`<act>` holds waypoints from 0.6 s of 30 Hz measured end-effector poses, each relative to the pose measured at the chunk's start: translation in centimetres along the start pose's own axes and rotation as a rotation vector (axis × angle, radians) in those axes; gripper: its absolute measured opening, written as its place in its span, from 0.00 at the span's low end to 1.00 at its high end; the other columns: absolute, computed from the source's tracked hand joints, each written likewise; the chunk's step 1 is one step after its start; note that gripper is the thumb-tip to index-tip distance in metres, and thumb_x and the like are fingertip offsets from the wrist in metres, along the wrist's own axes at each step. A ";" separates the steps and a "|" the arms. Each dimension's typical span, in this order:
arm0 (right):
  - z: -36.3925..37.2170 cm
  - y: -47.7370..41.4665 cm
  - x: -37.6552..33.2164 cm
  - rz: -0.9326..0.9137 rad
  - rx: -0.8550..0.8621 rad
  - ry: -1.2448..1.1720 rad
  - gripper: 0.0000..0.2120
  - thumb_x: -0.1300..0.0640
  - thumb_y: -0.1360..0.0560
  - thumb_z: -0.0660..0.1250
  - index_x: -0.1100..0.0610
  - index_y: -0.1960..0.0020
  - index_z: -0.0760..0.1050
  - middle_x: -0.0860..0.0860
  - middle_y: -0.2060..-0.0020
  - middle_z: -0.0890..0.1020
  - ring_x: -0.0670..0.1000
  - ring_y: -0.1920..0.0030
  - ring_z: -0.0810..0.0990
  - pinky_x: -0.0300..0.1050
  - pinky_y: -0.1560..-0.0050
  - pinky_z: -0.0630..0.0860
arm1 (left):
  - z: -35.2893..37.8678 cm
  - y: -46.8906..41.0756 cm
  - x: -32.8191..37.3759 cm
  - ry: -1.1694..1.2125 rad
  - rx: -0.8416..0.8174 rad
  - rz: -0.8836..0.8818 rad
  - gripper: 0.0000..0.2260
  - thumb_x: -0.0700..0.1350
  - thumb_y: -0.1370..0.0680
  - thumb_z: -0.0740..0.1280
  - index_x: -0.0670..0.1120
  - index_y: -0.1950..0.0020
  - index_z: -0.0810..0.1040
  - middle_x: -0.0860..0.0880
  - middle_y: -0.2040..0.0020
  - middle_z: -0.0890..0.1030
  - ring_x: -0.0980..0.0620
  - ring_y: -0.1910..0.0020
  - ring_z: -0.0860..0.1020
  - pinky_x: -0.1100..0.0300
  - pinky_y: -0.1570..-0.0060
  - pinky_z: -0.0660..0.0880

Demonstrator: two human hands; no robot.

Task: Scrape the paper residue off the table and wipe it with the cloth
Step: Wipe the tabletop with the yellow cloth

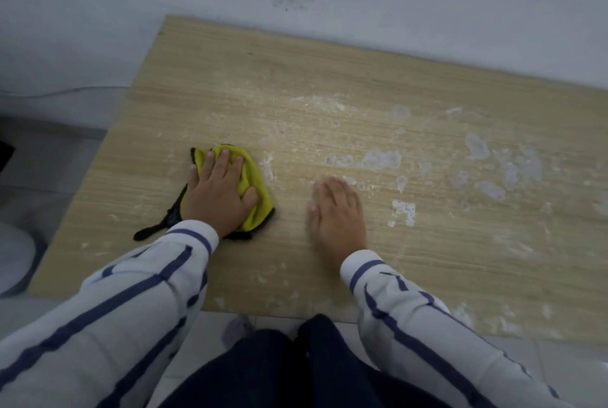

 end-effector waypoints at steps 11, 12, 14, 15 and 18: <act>-1.0 -0.9 -2.6 -0.096 0.032 -0.230 0.21 0.55 0.22 0.53 0.64 0.33 0.69 0.61 0.33 0.71 0.61 0.31 0.66 0.54 0.30 0.59 | -0.3 1.5 4.4 0.414 -0.047 0.204 0.31 0.61 0.25 0.44 0.50 0.23 0.51 0.50 0.22 0.52 0.51 0.24 0.48 0.49 0.26 0.45; -1.0 -1.3 -3.8 -0.140 0.024 -0.240 0.20 0.56 0.23 0.55 0.64 0.33 0.69 0.62 0.33 0.71 0.61 0.32 0.67 0.55 0.30 0.59 | -1.0 1.6 3.8 0.469 0.025 0.185 0.29 0.56 0.23 0.46 0.48 0.23 0.52 0.48 0.23 0.53 0.50 0.24 0.50 0.49 0.26 0.46; -0.4 -2.1 -6.1 -0.210 -0.011 -0.255 0.20 0.58 0.22 0.57 0.64 0.33 0.68 0.62 0.32 0.69 0.61 0.30 0.65 0.55 0.29 0.58 | -2.0 2.1 2.2 0.442 0.182 0.069 0.25 0.49 0.21 0.49 0.46 0.24 0.57 0.47 0.23 0.56 0.49 0.24 0.52 0.47 0.26 0.48; 0.1 -2.4 -7.1 -0.238 -0.046 -0.258 0.20 0.57 0.22 0.57 0.64 0.32 0.66 0.61 0.30 0.67 0.61 0.29 0.62 0.55 0.28 0.56 | -2.1 2.3 1.3 0.399 0.214 -0.020 0.23 0.47 0.20 0.49 0.47 0.24 0.57 0.47 0.23 0.56 0.48 0.24 0.51 0.46 0.26 0.47; 2.4 -2.4 -9.0 -0.286 -0.146 -0.145 0.24 0.49 0.20 0.54 0.55 0.27 0.59 0.56 0.25 0.58 0.60 0.25 0.54 0.58 0.26 0.51 | -1.0 2.8 -1.3 0.282 0.117 -0.223 0.22 0.47 0.18 0.49 0.47 0.24 0.56 0.48 0.22 0.53 0.49 0.23 0.47 0.46 0.26 0.43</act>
Point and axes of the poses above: each hand's wrist, its own y-axis away from the middle knuckle, its own z-axis out of the palm, x = y × z, the point moved 4 cm from there along -y, towards the middle knuckle
